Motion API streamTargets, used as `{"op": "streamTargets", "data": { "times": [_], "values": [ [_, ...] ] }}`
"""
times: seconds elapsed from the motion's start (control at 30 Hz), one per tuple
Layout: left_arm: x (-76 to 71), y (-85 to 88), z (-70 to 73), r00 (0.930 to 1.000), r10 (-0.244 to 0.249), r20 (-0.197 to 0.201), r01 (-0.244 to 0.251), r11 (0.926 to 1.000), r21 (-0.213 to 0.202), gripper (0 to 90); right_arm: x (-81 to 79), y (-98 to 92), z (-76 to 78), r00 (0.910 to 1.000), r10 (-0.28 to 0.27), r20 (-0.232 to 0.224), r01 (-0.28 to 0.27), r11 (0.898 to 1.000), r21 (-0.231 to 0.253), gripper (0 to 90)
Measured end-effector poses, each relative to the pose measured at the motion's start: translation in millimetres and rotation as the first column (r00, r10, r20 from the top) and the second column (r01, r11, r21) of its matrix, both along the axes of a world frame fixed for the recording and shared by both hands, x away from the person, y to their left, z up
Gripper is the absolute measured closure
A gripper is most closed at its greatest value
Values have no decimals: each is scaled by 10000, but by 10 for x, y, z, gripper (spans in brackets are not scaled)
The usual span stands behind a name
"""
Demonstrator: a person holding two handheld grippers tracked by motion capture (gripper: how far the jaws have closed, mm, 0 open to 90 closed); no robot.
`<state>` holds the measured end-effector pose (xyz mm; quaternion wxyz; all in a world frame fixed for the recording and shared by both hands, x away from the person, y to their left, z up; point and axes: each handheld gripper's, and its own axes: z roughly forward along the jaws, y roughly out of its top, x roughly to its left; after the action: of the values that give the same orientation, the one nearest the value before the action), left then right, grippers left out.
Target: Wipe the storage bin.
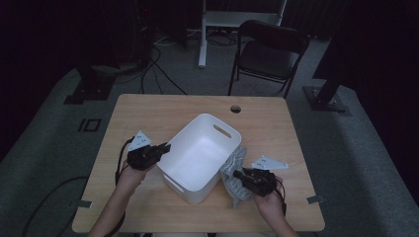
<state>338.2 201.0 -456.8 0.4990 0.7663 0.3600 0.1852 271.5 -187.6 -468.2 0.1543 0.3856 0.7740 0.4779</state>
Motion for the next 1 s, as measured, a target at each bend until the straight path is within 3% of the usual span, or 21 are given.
{"op": "streamTargets", "data": {
  "times": [0.13, 0.3, 0.43, 0.6, 1.0],
  "values": [
    [-2, -13, 6, 10000, 39, -56, -39, 10000, 63, 843, -128, 0, 123, 9988, -31, 496, 13, 9993, 367, 773],
    [-3, -19, 5, 10000, 7, -87, -7, 10000, 17, 844, -140, 149, 161, 9969, 114, 783, -128, 9998, 170, 773],
    [4, -28, 6, 9999, -122, -26, 122, 9999, 89, 844, -91, 257, 95, 9972, 93, 747, -80, 9998, -171, 773],
    [3, -14, -18, 9998, -196, 75, 198, 9995, -252, 841, -69, 291, 65, 9967, -35, 815, 55, 9997, -234, 773],
    [5, -14, -25, 9995, -279, 125, 283, 9990, -343, 839, -17, 332, -38, 9966, -168, 803, 204, 9988, -449, 774]
  ]
}}
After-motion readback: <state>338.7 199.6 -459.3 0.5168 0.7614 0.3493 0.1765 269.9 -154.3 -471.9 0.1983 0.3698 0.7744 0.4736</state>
